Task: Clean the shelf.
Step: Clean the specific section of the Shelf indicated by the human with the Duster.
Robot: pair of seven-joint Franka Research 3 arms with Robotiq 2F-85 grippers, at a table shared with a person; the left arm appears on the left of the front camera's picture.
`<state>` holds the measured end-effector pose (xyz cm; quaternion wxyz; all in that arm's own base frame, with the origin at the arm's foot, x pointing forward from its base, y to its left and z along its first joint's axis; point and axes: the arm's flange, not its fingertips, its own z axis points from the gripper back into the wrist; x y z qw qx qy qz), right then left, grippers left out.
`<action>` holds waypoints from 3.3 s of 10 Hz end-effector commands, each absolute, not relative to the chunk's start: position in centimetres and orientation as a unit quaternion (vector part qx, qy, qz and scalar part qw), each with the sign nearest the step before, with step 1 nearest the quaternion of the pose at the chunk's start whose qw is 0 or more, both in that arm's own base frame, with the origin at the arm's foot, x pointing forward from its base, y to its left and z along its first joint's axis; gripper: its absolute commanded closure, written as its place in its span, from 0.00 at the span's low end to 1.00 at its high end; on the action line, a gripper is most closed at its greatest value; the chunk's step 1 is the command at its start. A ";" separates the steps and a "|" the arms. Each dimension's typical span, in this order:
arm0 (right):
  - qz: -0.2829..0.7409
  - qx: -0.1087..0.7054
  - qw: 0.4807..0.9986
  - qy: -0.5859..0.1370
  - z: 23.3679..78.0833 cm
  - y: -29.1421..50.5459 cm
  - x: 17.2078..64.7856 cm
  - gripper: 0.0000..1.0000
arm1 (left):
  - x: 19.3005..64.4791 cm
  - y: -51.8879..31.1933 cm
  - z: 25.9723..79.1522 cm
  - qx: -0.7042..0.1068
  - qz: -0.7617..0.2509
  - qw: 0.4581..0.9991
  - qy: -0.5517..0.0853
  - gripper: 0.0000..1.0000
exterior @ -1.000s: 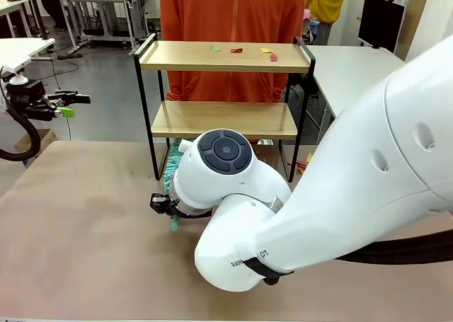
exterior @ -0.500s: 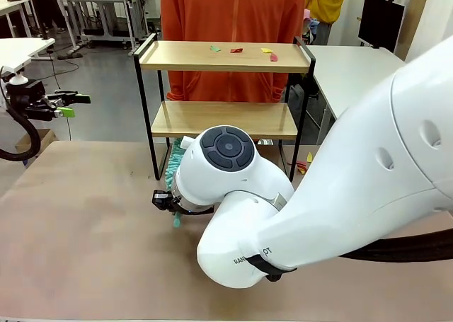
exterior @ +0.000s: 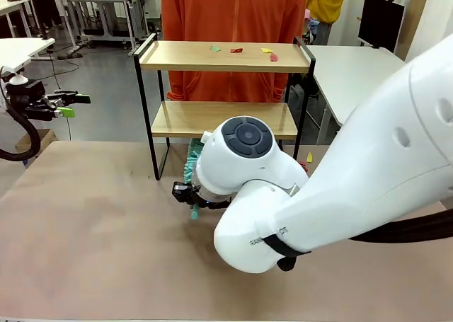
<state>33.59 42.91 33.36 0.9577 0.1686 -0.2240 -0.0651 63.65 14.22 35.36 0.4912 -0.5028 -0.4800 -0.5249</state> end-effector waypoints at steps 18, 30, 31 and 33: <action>-0.242 0.073 0.943 -0.216 40.4 22.3 30.2 0.87 | 63.5 14.1 35.7 -0.503 -0.527 0.490 -0.478 0.00; -0.043 0.123 0.971 -0.198 37.0 25.0 34.8 0.87 | 63.5 14.1 35.7 -0.503 -0.527 0.490 -0.478 0.00; -0.002 0.137 0.973 -0.188 37.8 24.4 34.3 0.87 | 63.5 14.1 35.7 -0.503 -0.527 0.490 -0.478 0.00; 0.051 0.158 0.970 -0.176 39.2 23.0 33.3 0.87 | 63.5 14.1 35.7 -0.503 -0.527 0.490 -0.478 0.00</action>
